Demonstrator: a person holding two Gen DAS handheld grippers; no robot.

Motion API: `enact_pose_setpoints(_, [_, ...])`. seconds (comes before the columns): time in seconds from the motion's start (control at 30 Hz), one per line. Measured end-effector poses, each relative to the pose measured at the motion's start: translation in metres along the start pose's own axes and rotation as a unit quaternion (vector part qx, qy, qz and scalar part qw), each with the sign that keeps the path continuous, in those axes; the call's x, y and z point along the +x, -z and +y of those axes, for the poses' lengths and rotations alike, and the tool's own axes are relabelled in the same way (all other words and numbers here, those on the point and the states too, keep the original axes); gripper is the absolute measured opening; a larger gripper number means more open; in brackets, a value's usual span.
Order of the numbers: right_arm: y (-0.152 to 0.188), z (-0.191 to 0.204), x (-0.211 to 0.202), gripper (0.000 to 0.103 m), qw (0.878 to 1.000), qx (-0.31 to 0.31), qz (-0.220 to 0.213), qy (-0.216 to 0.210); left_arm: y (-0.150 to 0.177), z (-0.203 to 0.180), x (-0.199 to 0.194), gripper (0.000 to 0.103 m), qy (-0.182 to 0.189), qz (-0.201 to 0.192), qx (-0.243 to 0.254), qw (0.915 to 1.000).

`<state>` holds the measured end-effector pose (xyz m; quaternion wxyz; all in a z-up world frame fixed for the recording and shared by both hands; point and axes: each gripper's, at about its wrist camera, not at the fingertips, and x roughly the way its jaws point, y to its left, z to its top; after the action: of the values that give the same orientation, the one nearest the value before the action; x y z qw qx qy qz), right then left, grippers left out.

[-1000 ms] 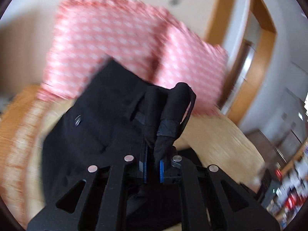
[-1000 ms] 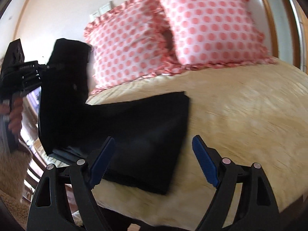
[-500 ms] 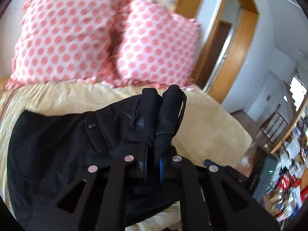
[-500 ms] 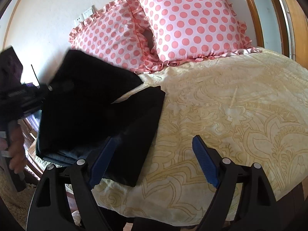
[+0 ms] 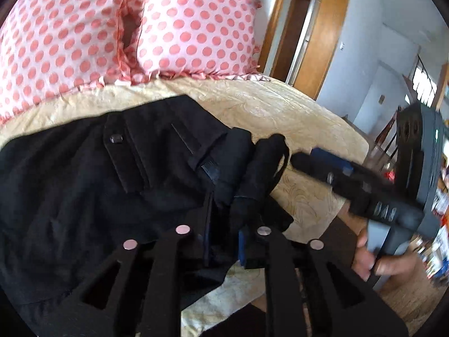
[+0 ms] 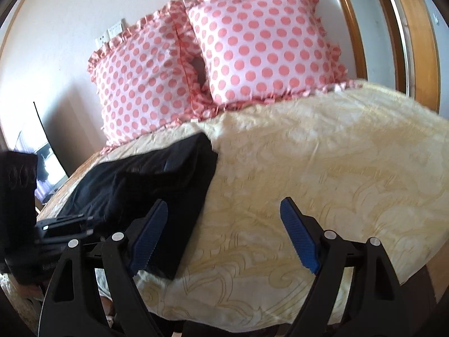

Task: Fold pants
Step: 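Lower the folded black trousers onto the bed and open the left gripper, then grasp the edge of the folded trousers with the right gripper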

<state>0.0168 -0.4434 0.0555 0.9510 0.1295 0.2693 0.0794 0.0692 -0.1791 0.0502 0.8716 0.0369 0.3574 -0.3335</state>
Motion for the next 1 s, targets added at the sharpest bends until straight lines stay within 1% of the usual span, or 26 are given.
enact_pose_setpoints(0.03, [-0.005, 0.002, -0.005, 0.084, 1.000, -0.005, -0.012, 0.003, 0.001, -0.002, -0.007, 0.028, 0.003, 0.000, 0.008, 1.0000])
enact_pose_setpoints(0.07, [-0.011, 0.005, -0.011, 0.084, 1.000, -0.010, -0.025, 0.004, 0.003, -0.004, -0.016, 0.057, 0.019, -0.002, 0.011, 0.9998])
enact_pose_setpoints(0.1, [-0.018, 0.008, -0.017, 0.084, 0.999, -0.015, -0.039, 0.002, 0.006, -0.004, -0.035, 0.083, 0.042, -0.017, 0.006, 0.9990])
enact_pose_setpoints(0.13, [-0.024, 0.011, -0.022, 0.084, 0.999, -0.018, -0.051, -0.003, 0.009, -0.002, -0.050, 0.088, 0.047, -0.036, 0.000, 0.9982])
enact_pose_setpoints(0.17, [-0.029, 0.015, -0.026, 0.084, 0.998, -0.021, -0.060, -0.010, 0.010, 0.002, -0.064, 0.088, 0.048, -0.057, -0.002, 0.9972])
enact_pose_setpoints(0.2, [-0.035, 0.022, -0.028, 0.084, 0.997, -0.028, -0.068, -0.024, 0.010, 0.008, -0.079, 0.090, 0.034, -0.077, -0.002, 0.9965])
enact_pose_setpoints(0.27, [-0.043, 0.040, -0.022, 0.084, 0.996, -0.043, -0.061, -0.055, 0.009, 0.026, -0.094, 0.096, -0.027, -0.102, -0.012, 0.9943])
enact_pose_setpoints(0.3, [-0.044, 0.049, -0.016, 0.084, 0.995, -0.051, -0.052, -0.067, 0.010, 0.041, -0.098, 0.096, -0.078, -0.111, -0.021, 0.9905])
enact_pose_setpoints(0.33, [-0.044, 0.063, -0.004, 0.084, 0.994, -0.066, -0.034, -0.081, 0.010, 0.053, -0.096, 0.096, -0.115, -0.106, -0.031, 0.9872])
enact_pose_setpoints(0.4, [-0.041, 0.087, 0.018, 0.084, 0.991, -0.097, -0.001, -0.093, 0.013, 0.080, -0.087, 0.096, -0.168, -0.081, -0.059, 0.9807])
enact_pose_setpoints(0.47, [-0.036, 0.108, 0.040, 0.084, 0.986, -0.124, 0.027, -0.104, 0.018, 0.097, -0.080, 0.096, -0.188, -0.064, -0.078, 0.9771])
enact_pose_setpoints(0.5, [-0.034, 0.113, 0.046, 0.084, 0.986, -0.129, 0.035, -0.102, 0.021, 0.105, -0.076, 0.096, -0.198, -0.054, -0.088, 0.9748])
enact_pose_setpoints(0.57, [-0.030, 0.118, 0.063, 0.084, 0.985, -0.131, 0.062, -0.088, 0.027, 0.117, -0.071, 0.096, -0.206, -0.037, -0.103, 0.9724])
enact_pose_setpoints(0.67, [-0.019, 0.114, 0.078, 0.084, 0.985, -0.119, 0.110, -0.061, 0.042, 0.127, -0.061, 0.096, -0.200, -0.004, -0.122, 0.9722])
enact_pose_setpoints(0.73, [-0.008, 0.106, 0.081, 0.084, 0.983, -0.113, 0.134, -0.050, 0.052, 0.126, -0.063, 0.096, -0.199, 0.001, -0.120, 0.9726])
enact_pose_setpoints(0.8, [0.001, 0.106, 0.074, 0.084, 0.982, -0.126, 0.133, -0.043, 0.061, 0.123, -0.065, 0.096, -0.197, -0.004, -0.118, 0.9734])
enact_pose_setpoints(0.87, [0.005, 0.110, 0.069, 0.084, 0.979, -0.145, 0.141, -0.036, 0.066, 0.123, -0.068, 0.096, -0.189, -0.014, -0.118, 0.9747])
enact_pose_setpoints(0.93, [-0.005, 0.105, 0.066, 0.083, 0.979, -0.129, 0.151, -0.055, 0.067, 0.124, -0.070, 0.096, -0.186, -0.024, -0.111, 0.9761])
enact_pose_setpoints(0.97, [-0.013, 0.098, 0.063, 0.083, 0.980, -0.110, 0.148, -0.069, 0.067, 0.124, -0.070, 0.098, -0.185, -0.027, -0.107, 0.9765])
enact_pose_setpoints(1.0, [-0.024, 0.091, 0.062, 0.083, 0.983, -0.093, 0.141, -0.073, 0.067, 0.124, -0.070, 0.099, -0.186, -0.029, -0.103, 0.9766])
